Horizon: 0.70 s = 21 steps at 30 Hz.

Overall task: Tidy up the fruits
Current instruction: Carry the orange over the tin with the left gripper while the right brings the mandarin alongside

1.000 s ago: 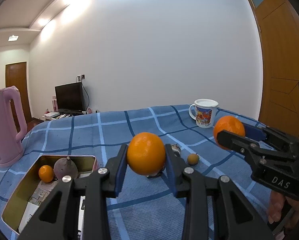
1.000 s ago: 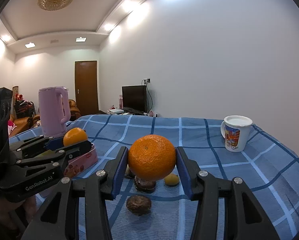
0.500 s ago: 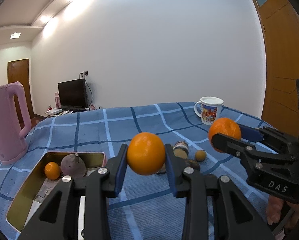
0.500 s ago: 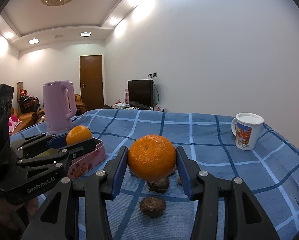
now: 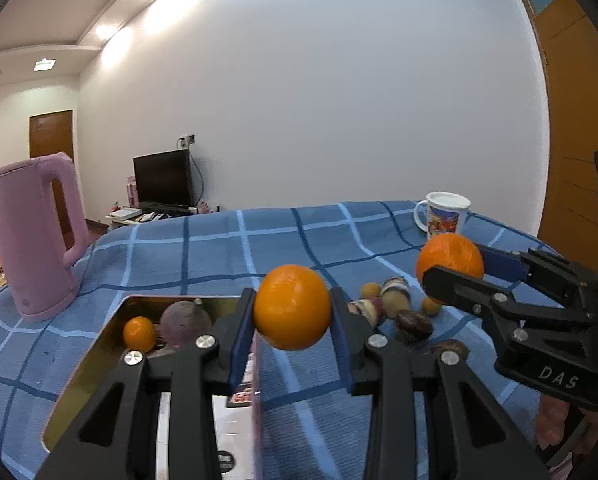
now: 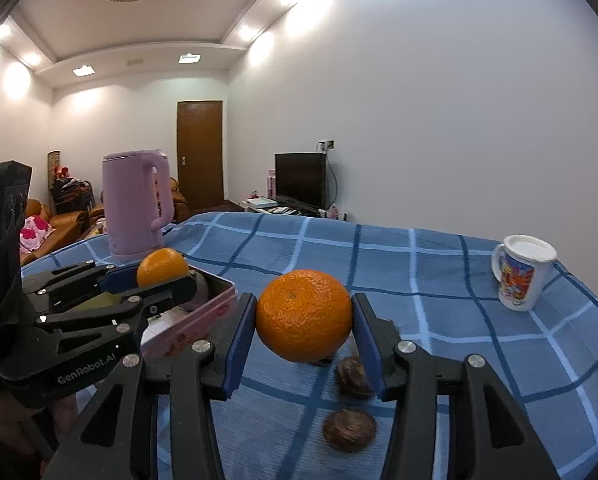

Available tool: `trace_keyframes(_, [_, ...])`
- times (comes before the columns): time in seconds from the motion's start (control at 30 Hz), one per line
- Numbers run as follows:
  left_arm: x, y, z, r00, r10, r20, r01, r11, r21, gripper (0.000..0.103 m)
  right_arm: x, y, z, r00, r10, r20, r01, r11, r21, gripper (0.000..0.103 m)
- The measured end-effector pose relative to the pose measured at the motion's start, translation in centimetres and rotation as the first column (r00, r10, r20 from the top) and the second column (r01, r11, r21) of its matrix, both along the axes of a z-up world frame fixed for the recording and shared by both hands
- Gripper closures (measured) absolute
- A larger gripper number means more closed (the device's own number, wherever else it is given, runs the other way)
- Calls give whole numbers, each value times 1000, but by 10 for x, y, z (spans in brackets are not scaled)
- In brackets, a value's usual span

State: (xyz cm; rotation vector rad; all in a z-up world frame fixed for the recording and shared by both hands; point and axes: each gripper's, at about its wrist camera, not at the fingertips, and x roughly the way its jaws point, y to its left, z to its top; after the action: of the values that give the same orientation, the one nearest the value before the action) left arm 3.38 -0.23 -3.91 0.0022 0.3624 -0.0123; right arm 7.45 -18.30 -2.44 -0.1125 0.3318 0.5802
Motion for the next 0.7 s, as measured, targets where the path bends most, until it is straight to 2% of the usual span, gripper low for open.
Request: trace_keyframes(0.7, [8,65,-14,985,128,-118,-130,991,-14,66,4,84,3,990,139,-21,-140,989,-54,53])
